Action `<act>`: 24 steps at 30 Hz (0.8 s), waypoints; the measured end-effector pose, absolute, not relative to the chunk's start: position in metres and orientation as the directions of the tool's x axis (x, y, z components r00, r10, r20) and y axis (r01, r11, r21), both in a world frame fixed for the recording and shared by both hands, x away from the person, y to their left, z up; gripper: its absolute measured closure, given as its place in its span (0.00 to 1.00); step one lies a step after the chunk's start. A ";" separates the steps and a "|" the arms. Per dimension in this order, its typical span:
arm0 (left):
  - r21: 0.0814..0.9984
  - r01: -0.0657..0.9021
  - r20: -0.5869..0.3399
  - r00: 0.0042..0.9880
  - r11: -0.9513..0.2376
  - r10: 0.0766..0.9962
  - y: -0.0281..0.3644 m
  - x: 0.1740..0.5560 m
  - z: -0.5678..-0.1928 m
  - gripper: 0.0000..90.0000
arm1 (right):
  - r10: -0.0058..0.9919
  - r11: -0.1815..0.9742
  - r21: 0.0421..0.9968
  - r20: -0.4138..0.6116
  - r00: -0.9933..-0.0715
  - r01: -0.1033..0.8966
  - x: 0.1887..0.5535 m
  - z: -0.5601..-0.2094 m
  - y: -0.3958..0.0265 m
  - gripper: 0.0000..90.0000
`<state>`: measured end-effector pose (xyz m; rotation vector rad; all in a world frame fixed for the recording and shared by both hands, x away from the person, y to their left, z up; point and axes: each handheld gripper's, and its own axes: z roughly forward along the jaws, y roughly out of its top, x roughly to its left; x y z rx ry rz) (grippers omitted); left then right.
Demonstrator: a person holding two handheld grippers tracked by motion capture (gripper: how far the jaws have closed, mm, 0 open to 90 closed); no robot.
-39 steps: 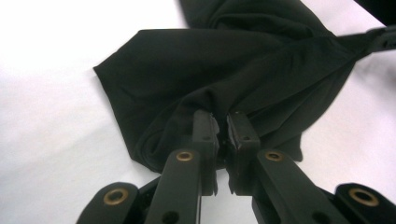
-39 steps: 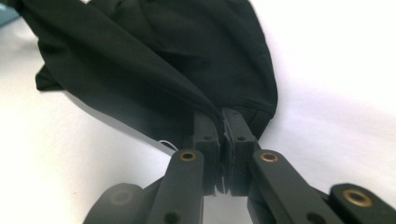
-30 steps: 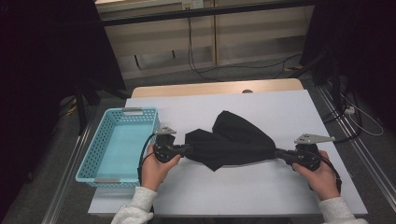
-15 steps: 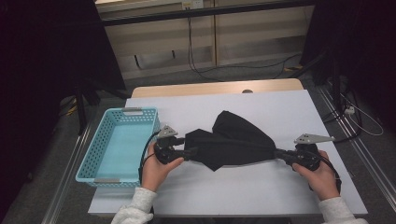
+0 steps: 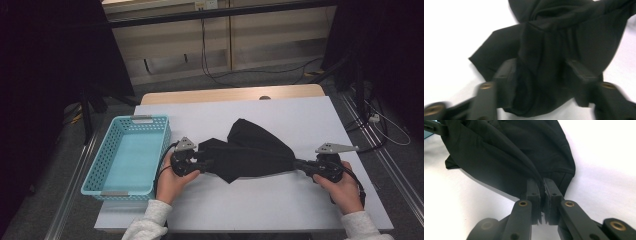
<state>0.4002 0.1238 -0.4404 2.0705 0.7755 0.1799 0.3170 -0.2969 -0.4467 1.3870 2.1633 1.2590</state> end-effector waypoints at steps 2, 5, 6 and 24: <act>0.784 0.479 -0.190 0.790 -0.394 0.582 0.123 0.399 -0.440 0.77 | 0.839 0.172 0.785 0.200 -0.506 0.595 0.318 -0.448 -0.296 0.88; 0.777 0.498 -0.215 0.785 -0.385 0.581 0.123 0.398 -0.436 0.88 | 0.835 0.197 0.788 0.178 -0.521 0.584 0.319 -0.450 -0.294 0.78; 0.775 0.496 -0.212 0.788 -0.392 0.578 0.124 0.398 -0.435 0.91 | 0.830 0.208 0.789 0.170 -0.530 0.578 0.319 -0.451 -0.293 0.72; 0.785 0.544 -0.266 0.728 -0.296 0.631 0.139 0.397 -0.419 0.95 | 0.758 0.398 0.776 0.022 -0.652 0.489 0.317 -0.458 -0.275 0.61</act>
